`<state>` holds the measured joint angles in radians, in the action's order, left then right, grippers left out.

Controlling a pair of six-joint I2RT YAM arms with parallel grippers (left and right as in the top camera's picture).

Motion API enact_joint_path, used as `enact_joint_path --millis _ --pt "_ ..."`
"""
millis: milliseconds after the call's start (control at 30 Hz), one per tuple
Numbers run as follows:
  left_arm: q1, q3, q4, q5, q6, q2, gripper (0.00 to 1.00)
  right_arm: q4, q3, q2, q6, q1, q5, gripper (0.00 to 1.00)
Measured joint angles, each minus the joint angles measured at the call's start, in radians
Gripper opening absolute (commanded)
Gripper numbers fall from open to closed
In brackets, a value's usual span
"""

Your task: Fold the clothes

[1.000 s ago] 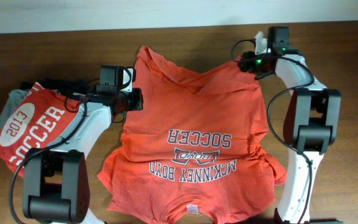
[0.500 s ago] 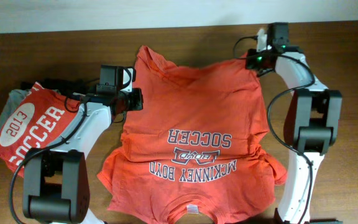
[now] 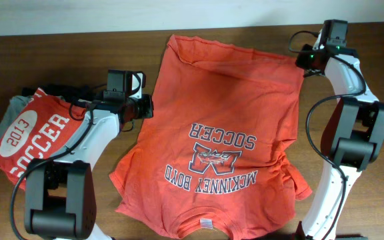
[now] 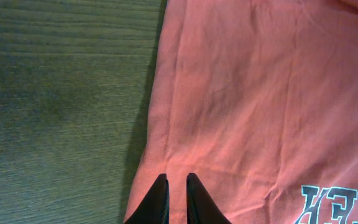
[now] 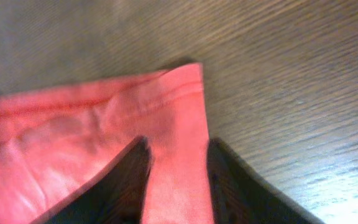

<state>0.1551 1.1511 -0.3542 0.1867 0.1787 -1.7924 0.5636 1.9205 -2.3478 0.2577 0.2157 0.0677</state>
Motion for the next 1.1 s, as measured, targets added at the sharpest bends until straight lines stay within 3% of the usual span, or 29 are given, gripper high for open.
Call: enact_joint_path --millis 167,333,467,567,1100 --pt "0.0 0.0 0.0 0.0 -0.003 0.0 0.19 0.047 0.0 0.0 -0.008 -0.001 0.001 0.44" --pt "0.0 0.0 0.024 0.0 -0.003 0.0 0.19 0.096 0.0 0.0 -0.053 0.005 0.114 0.37" --pt "0.0 0.0 0.043 0.0 -0.003 0.0 0.19 0.119 0.0 0.005 -0.107 0.003 0.266 0.19" --pt "0.0 0.0 0.045 0.0 -0.004 0.0 0.15 0.137 0.0 0.02 -0.119 -0.013 0.32 0.18" --pt "0.042 0.0 0.004 0.027 -0.035 -0.107 0.2 0.369 0.009 0.055 -0.146 -0.036 0.123 0.12"
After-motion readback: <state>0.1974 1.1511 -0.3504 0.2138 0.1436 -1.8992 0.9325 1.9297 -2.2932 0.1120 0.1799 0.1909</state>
